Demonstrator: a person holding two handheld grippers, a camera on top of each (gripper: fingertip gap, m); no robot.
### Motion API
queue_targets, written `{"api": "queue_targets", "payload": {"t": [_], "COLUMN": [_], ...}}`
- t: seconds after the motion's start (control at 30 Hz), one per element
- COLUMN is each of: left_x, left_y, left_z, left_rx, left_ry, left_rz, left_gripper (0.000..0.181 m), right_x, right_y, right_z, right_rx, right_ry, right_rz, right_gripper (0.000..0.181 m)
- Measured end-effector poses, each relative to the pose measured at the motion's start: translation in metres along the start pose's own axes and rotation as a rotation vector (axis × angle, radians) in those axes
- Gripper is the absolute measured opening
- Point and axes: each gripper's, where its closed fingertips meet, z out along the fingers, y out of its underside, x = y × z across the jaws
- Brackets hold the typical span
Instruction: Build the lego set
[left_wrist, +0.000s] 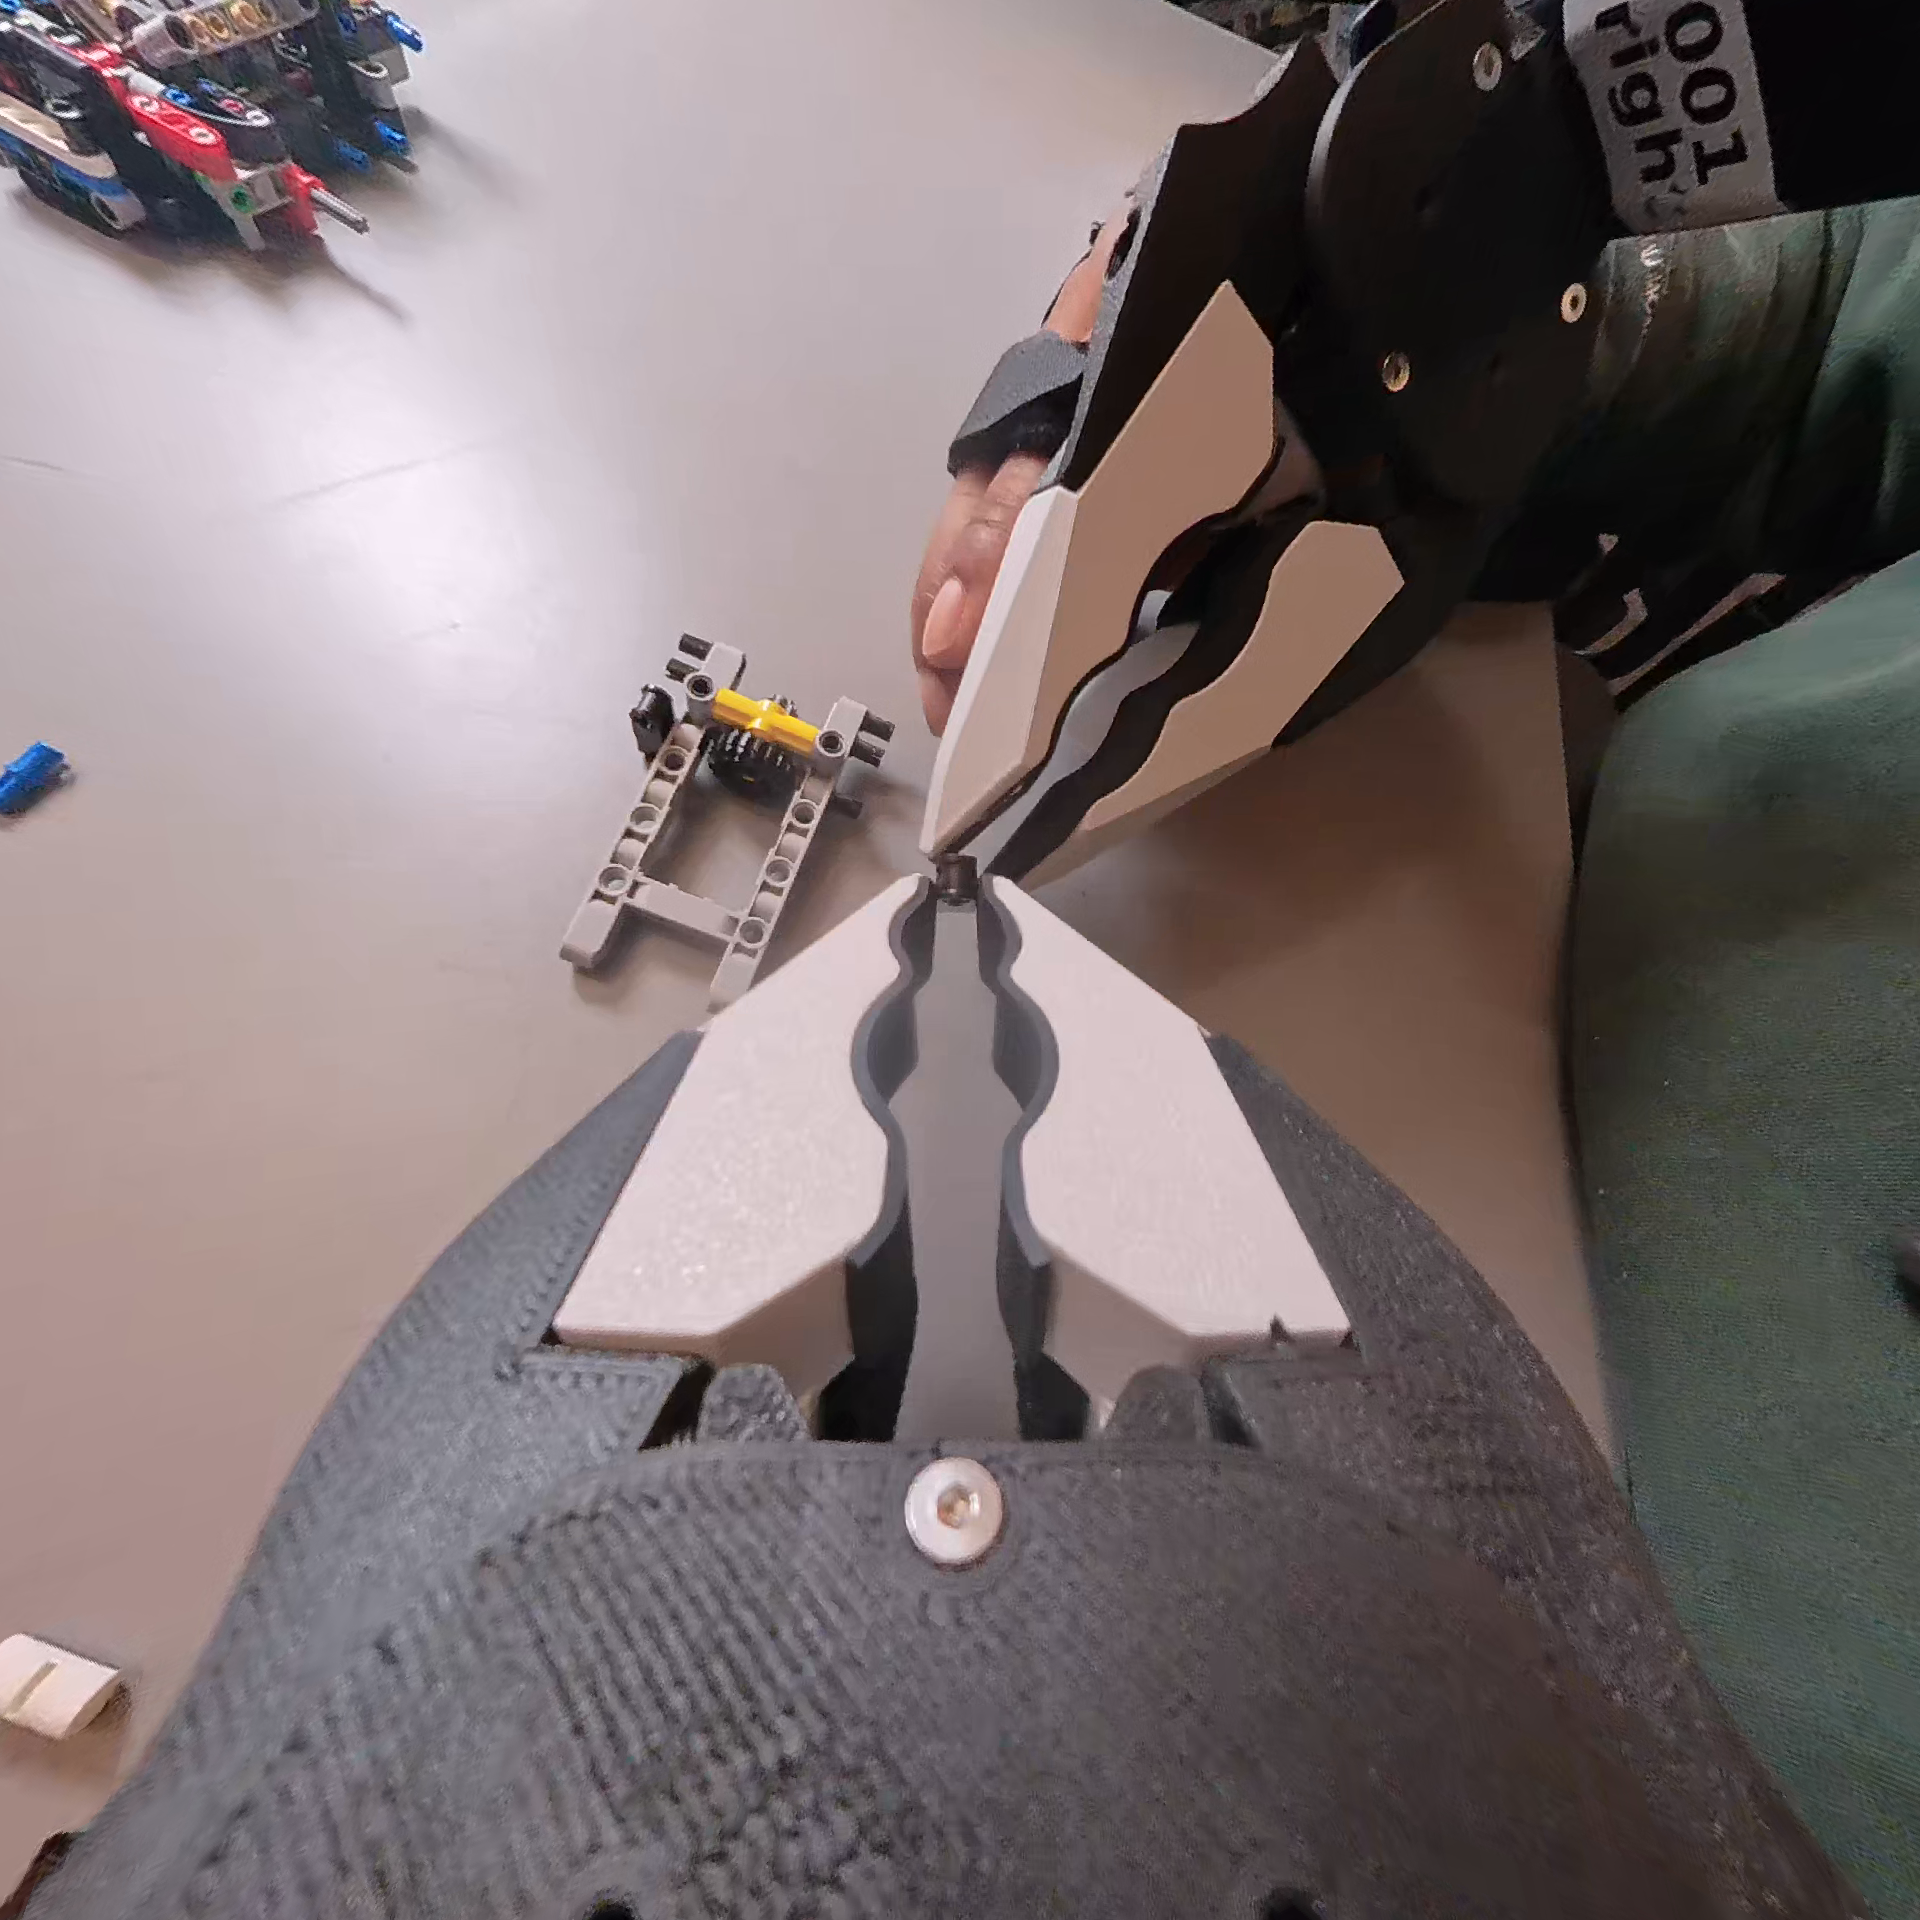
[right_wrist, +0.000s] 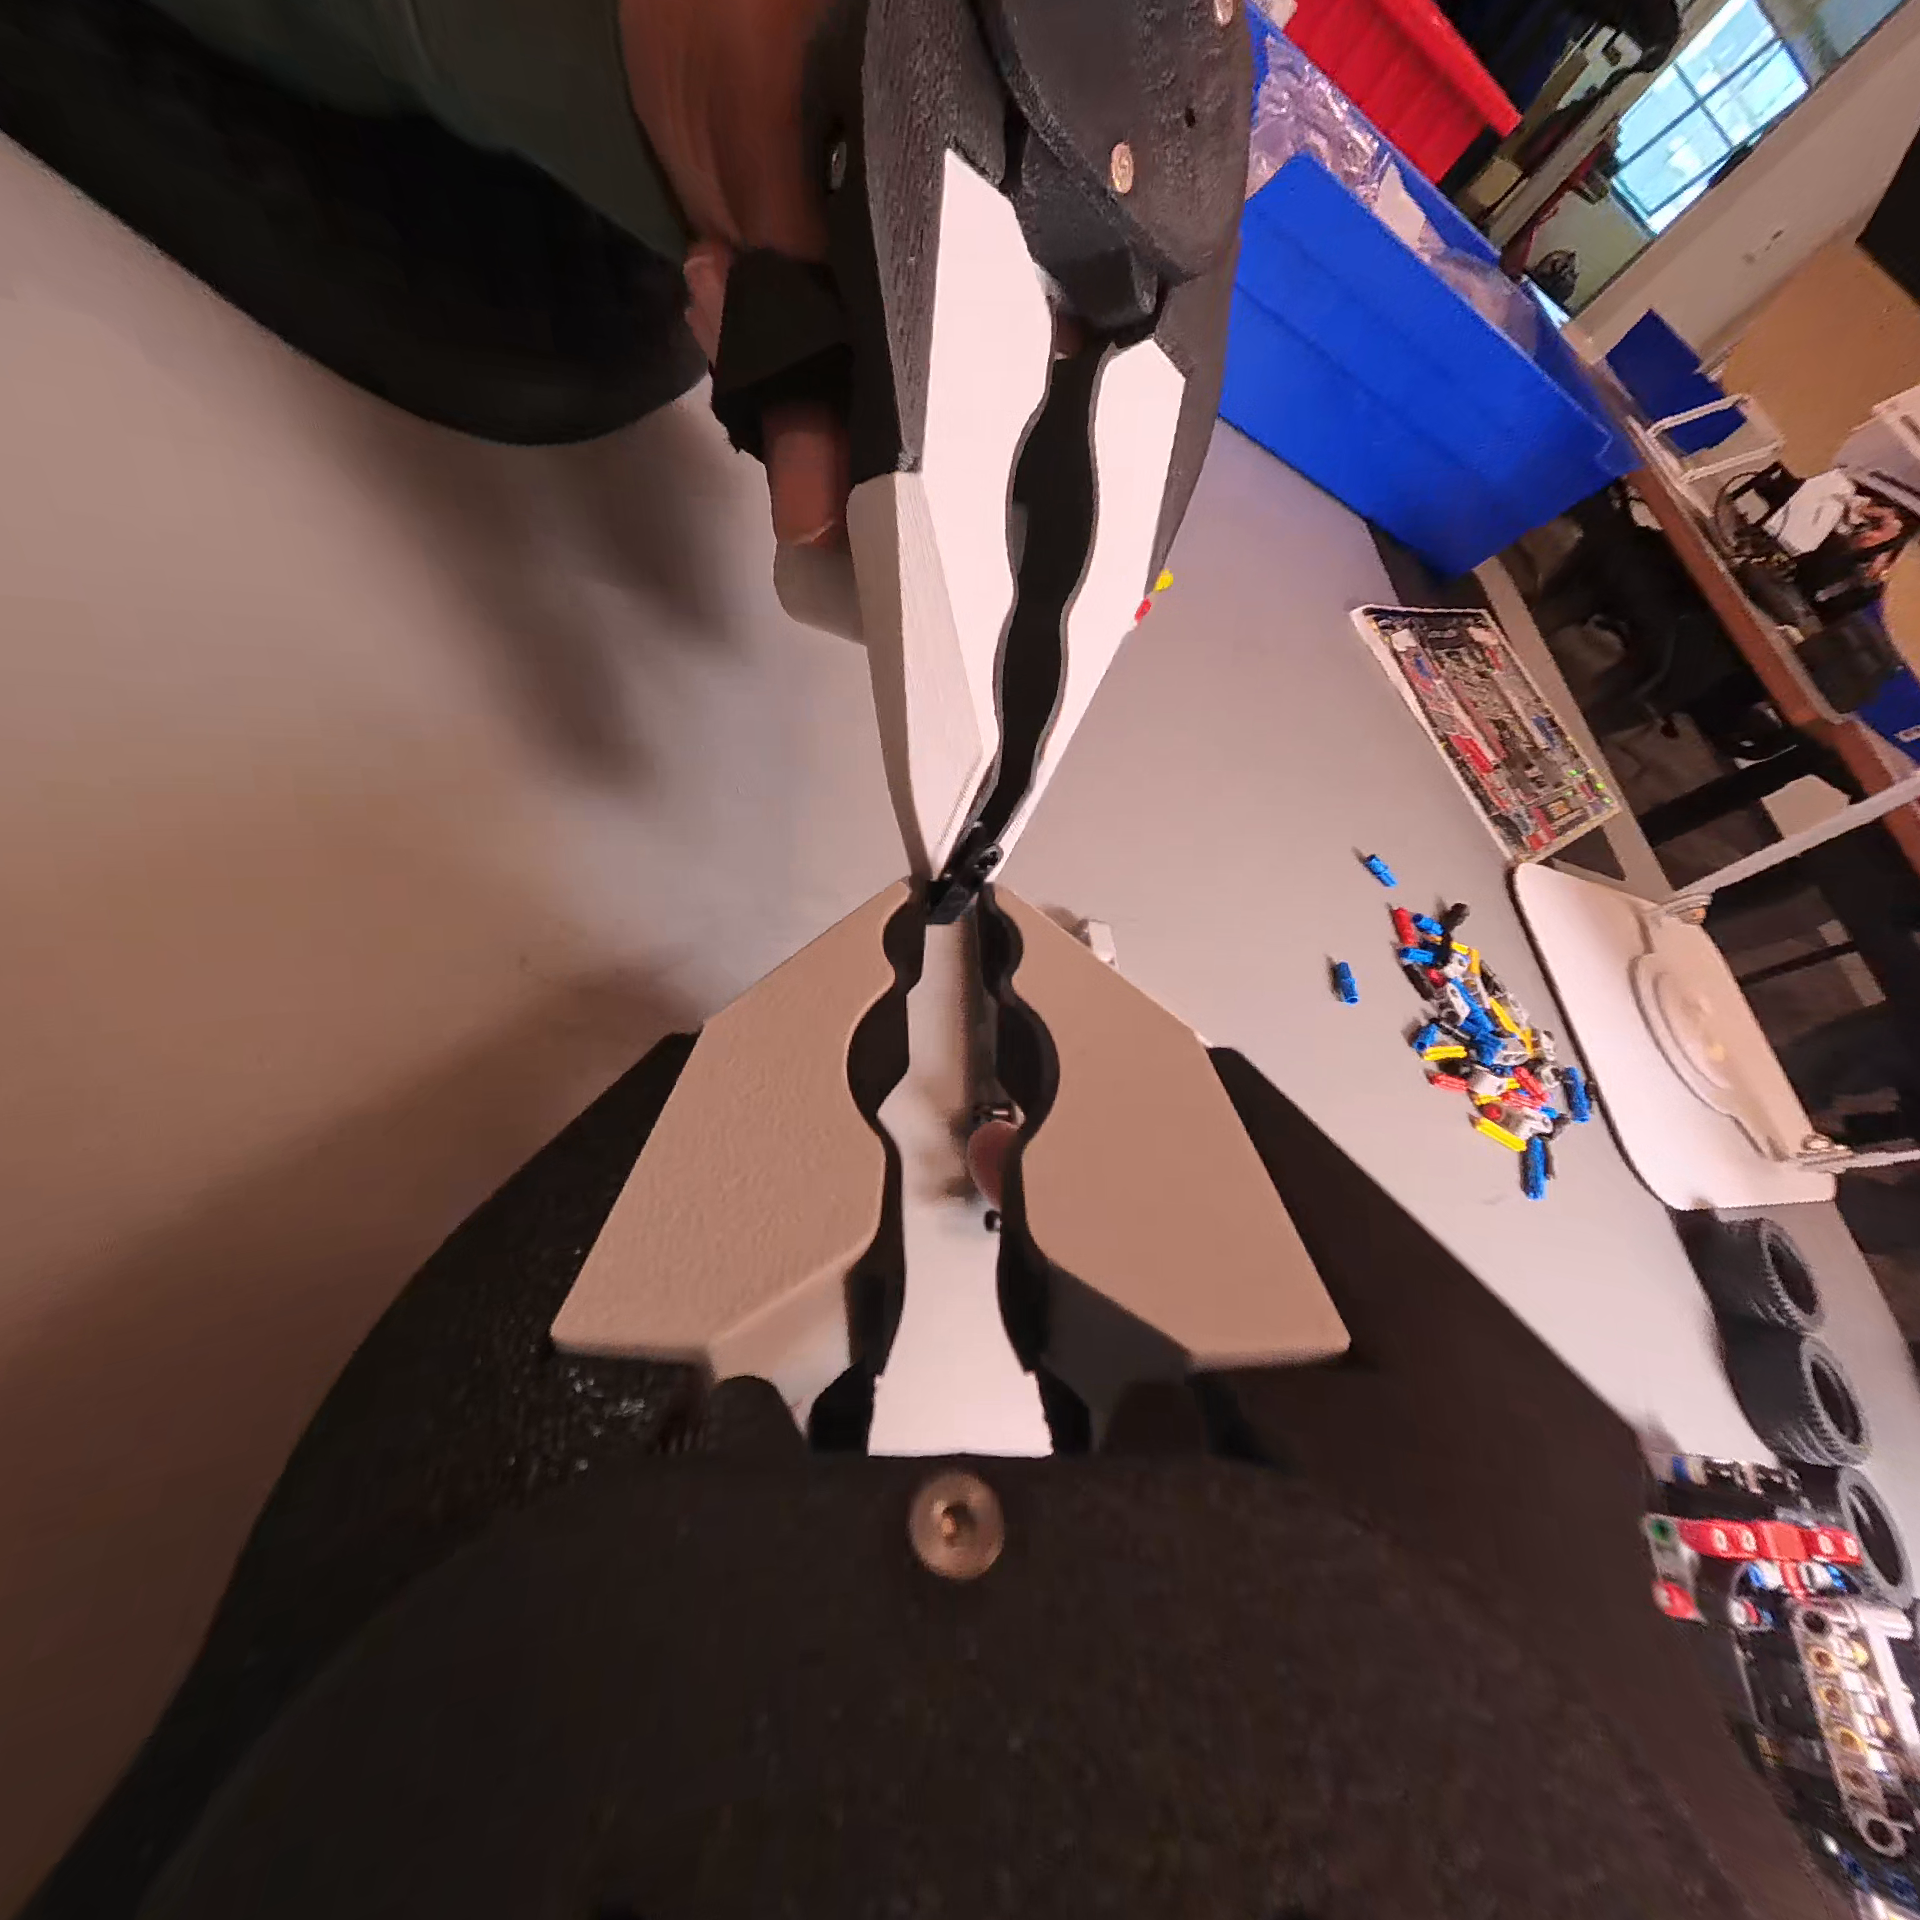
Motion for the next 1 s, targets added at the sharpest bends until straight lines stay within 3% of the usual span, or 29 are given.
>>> {"api": "queue_targets", "payload": {"t": [0.23, 0.5, 0.7, 1.0], "left_x": [-0.003, -0.001, -0.012, -0.020], "left_y": [-0.003, -0.022, -0.020, -0.023], "left_z": [-0.001, -0.013, -0.007, -0.004], "left_rx": [0.066, 0.239, 0.260, 0.287], "left_ry": [0.061, 0.234, 0.169, 0.085], "left_rz": [-0.142, -0.359, -0.418, -0.417], "left_gripper": [0.006, 0.007, 0.006, 0.006], "right_x": [0.003, 0.016, 0.019, 0.029], "right_y": [0.000, -0.012, -0.007, 0.000], "right_z": [0.001, -0.010, -0.005, 0.000], "right_rx": [0.002, 0.132, 0.038, -0.057], "right_ry": [0.014, -0.010, 0.077, 0.160], "right_rz": [0.053, 0.237, 0.166, 0.224], "right_gripper": [0.006, 0.000, 0.012, 0.008]}}
